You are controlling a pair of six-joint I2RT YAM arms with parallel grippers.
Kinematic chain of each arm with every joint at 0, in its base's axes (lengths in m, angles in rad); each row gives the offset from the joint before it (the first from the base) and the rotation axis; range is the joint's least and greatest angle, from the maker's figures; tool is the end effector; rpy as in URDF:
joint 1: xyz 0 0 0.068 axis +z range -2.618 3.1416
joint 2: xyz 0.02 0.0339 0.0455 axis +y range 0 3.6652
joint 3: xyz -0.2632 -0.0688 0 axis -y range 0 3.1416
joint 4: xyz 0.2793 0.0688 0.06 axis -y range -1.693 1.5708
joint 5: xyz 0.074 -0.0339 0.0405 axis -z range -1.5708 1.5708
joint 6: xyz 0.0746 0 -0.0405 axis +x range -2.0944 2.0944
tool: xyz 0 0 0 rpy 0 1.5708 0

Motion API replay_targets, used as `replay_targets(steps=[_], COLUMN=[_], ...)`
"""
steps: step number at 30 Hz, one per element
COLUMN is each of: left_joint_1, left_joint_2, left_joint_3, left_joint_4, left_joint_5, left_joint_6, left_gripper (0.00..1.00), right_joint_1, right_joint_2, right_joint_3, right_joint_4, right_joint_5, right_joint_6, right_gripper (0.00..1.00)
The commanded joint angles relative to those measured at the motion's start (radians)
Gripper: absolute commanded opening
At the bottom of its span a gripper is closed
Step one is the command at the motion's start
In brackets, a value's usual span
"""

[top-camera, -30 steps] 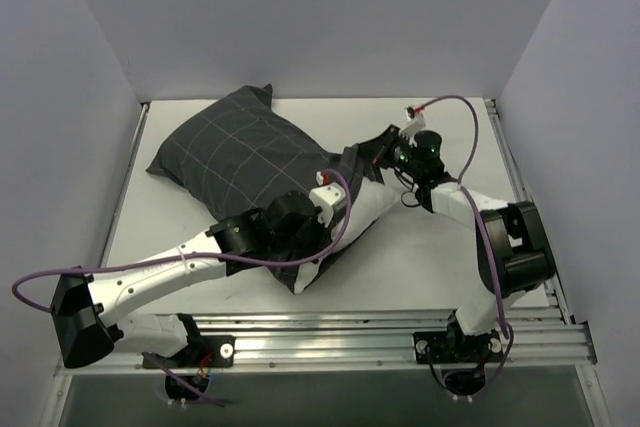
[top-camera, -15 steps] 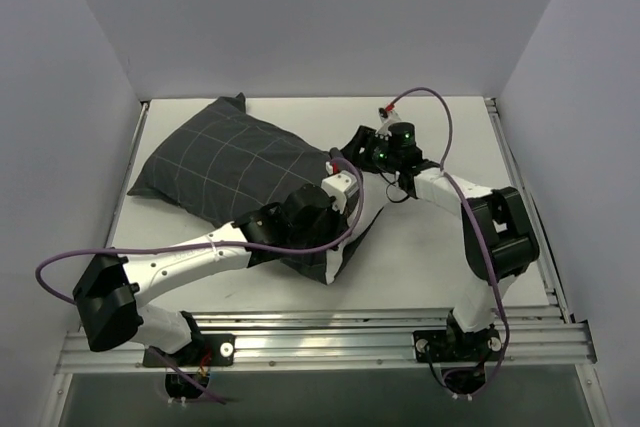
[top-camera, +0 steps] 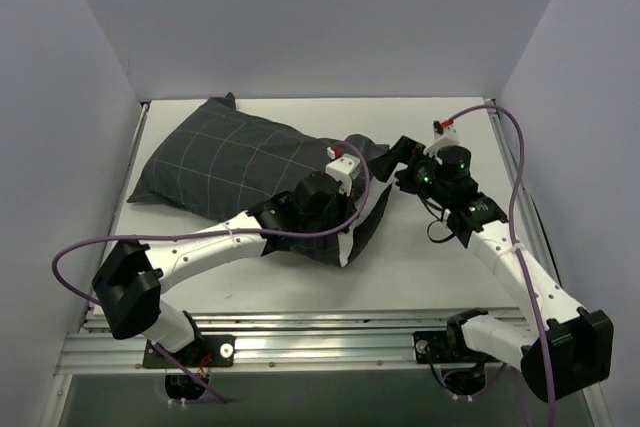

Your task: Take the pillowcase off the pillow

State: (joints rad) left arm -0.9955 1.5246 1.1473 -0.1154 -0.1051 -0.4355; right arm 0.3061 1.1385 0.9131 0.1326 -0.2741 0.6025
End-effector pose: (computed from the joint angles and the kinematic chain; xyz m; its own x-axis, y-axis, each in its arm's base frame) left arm 0.2352 -0.3483 0.2592 -0.5641 0.0988 -0.8198 0.6024 0.7283 -0.3267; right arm 0.3186 0.1219 0.3350 -0.3828 0.4512 -0.8062 -0.4007 0.7052 0.5849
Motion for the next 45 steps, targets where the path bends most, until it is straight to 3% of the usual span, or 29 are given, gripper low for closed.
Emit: replay_targets(steps=[1,5,10,26,37,39,40,42,43,44,45], left_joint_1=[0.008,0.008,0.008,0.008,-0.008,-0.009,-0.009,-0.009,-0.009,-0.009,-0.009], left_joint_2=[-0.012,-0.017,-0.026,-0.072,-0.113,-0.138,-0.147,-0.181,-0.193,-0.226,-0.247], left_joint_3=[0.061,0.063,0.060,0.025,-0.075,-0.090,-0.099,-0.098,-0.087,-0.083,-0.080], left_joint_4=[0.137,0.138,0.137,0.177,0.272,0.276,0.270,0.247,0.205,0.177,0.152], left_joint_5=[-0.007,-0.016,-0.008,0.016,0.137,0.134,0.131,0.116,0.114,0.070,0.056], left_joint_6=[-0.022,-0.025,-0.026,-0.020,-0.008,-0.008,-0.005,0.006,0.024,0.030,0.038], left_gripper=[0.02,0.02,0.02,0.02,0.02,0.02,0.02,0.02,0.02,0.14,0.25], right_joint_1=[0.014,0.021,0.021,0.053,0.117,0.136,0.142,0.151,0.151,0.153,0.154], right_joint_2=[-0.078,-0.207,-0.207,0.023,0.194,0.216,0.233,0.236,0.230,0.221,0.211], right_joint_3=[-0.147,-0.314,-0.382,-0.433,-0.381,-0.353,-0.343,-0.324,-0.309,-0.297,-0.283], right_joint_4=[-0.024,0.059,0.174,0.490,0.734,0.754,0.753,0.745,0.737,0.719,0.661], right_joint_5=[0.012,-0.002,-0.063,-0.126,-0.151,-0.152,-0.152,-0.152,-0.151,-0.148,-0.142], right_joint_6=[0.181,0.281,0.322,0.398,0.427,0.430,0.427,0.430,0.433,0.425,0.415], right_gripper=[0.91,0.83,0.86,0.96,0.93,0.74,0.55,0.29,0.08,0.00,0.00])
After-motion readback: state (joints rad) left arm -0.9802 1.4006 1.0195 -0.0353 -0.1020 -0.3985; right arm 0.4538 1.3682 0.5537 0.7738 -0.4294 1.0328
